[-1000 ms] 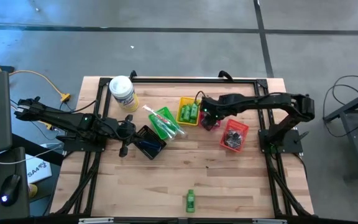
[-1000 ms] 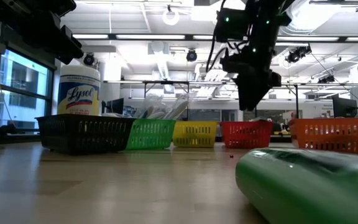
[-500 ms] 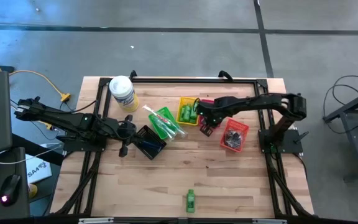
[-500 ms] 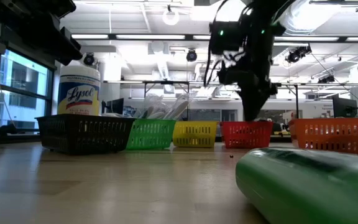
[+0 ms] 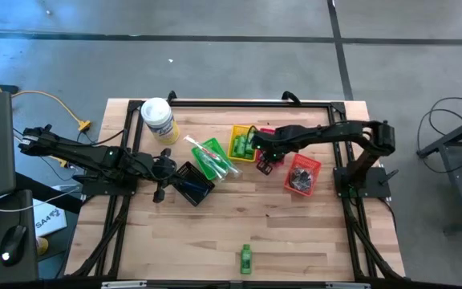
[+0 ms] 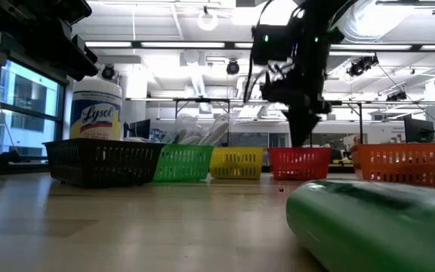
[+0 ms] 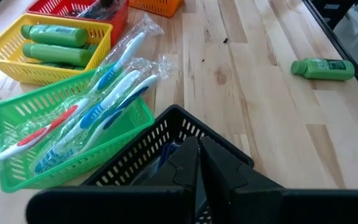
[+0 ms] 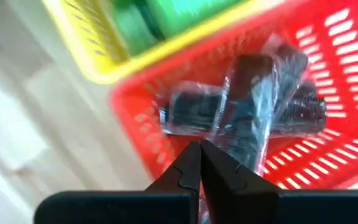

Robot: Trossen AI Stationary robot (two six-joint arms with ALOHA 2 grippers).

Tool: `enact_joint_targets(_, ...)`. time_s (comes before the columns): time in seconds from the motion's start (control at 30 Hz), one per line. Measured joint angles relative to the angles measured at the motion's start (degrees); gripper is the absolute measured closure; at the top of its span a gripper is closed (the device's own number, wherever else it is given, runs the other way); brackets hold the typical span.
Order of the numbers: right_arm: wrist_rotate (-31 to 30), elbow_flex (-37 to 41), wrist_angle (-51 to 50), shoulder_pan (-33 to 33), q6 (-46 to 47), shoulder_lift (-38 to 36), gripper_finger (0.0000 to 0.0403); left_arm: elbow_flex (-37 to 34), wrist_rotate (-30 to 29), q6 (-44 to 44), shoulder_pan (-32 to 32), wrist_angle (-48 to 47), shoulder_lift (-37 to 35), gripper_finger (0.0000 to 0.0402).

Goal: Pick & Place Travel size toiletries
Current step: Put the black comb into the red bin

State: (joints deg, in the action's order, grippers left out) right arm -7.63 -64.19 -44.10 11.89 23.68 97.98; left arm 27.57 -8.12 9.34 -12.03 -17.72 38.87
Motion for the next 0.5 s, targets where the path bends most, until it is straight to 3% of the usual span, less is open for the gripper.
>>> enact_joint_targets(0.17,-2.4,-0.3,0.3,-1.7,-0.3,-4.6,0.04,0.0,0.0,0.0,0.0,0.1,0.0,0.0384)
enact_joint_targets(0.37,3.2,-0.3,-1.3,0.8,-0.1,-5.4,0.0397,0.0,0.0,0.0,0.0,0.9,0.0,0.0384)
enact_joint_targets(0.5,3.0,-0.2,-3.1,2.0,-1.3,-4.6,0.0361,0.0,0.0,0.0,0.0,0.8,0.0,0.0384)
